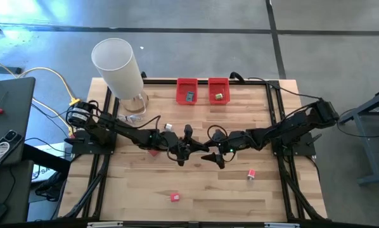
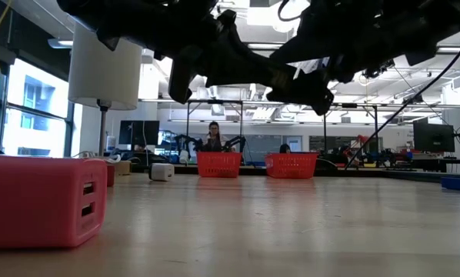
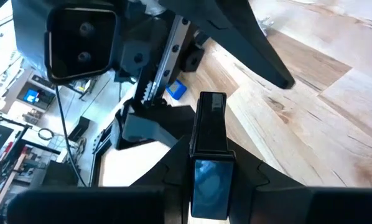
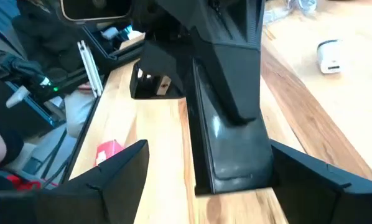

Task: Pick & Place Office items
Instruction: Put the black timer into the left red bin

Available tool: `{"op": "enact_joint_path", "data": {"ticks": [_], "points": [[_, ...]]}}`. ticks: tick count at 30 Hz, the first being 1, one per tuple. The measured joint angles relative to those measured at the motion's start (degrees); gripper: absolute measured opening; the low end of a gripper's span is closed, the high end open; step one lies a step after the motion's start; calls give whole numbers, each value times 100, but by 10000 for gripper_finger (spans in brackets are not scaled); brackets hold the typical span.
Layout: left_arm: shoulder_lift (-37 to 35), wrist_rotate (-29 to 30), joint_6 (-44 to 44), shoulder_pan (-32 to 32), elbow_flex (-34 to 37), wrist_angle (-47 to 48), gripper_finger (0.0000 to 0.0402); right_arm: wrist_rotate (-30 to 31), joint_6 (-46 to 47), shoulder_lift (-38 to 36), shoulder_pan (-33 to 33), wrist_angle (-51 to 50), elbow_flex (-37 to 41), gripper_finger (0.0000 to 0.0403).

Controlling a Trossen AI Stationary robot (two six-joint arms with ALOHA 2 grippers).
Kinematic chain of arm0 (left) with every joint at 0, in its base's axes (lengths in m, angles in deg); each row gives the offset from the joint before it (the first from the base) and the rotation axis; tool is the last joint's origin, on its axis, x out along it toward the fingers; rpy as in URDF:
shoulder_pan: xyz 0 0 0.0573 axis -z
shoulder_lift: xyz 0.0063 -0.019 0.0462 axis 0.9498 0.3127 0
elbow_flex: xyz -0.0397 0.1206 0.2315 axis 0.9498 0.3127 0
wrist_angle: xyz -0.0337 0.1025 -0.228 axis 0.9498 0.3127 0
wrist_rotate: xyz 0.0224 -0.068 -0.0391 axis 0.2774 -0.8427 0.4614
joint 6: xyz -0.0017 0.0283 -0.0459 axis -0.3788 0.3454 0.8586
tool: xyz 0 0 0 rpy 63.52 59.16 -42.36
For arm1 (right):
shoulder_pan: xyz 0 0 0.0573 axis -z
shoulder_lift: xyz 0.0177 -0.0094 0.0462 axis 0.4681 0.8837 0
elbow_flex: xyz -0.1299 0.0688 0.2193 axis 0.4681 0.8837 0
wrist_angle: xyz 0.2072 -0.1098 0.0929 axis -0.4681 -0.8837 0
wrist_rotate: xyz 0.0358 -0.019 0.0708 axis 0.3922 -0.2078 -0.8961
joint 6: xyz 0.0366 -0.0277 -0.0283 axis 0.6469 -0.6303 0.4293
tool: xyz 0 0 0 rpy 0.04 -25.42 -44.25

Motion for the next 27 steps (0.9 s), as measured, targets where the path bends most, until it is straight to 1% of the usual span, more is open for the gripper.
{"op": "enact_joint_path", "data": {"ticks": [6,9,13,15,17,22,27], "points": [[0,44,251,0,0,0,54,14,296,-291,-1,-898,0,298],[0,308,370,0,0,0,54,2,548,-290,-2,-1322,0,298],[0,804,624,0,0,0,54,27,1017,-288,-47,-1904,-2,298],[0,1146,770,2,0,0,54,244,1190,-282,-159,-2164,0,298],[0,1609,779,34,0,0,54,590,1247,-282,-306,-2217,0,298],[0,2759,405,95,0,-2,54,1467,1192,-282,-708,-2204,0,298],[0,3449,-206,95,0,-2,54,2170,1153,-282,-978,-2200,0,298]]}}
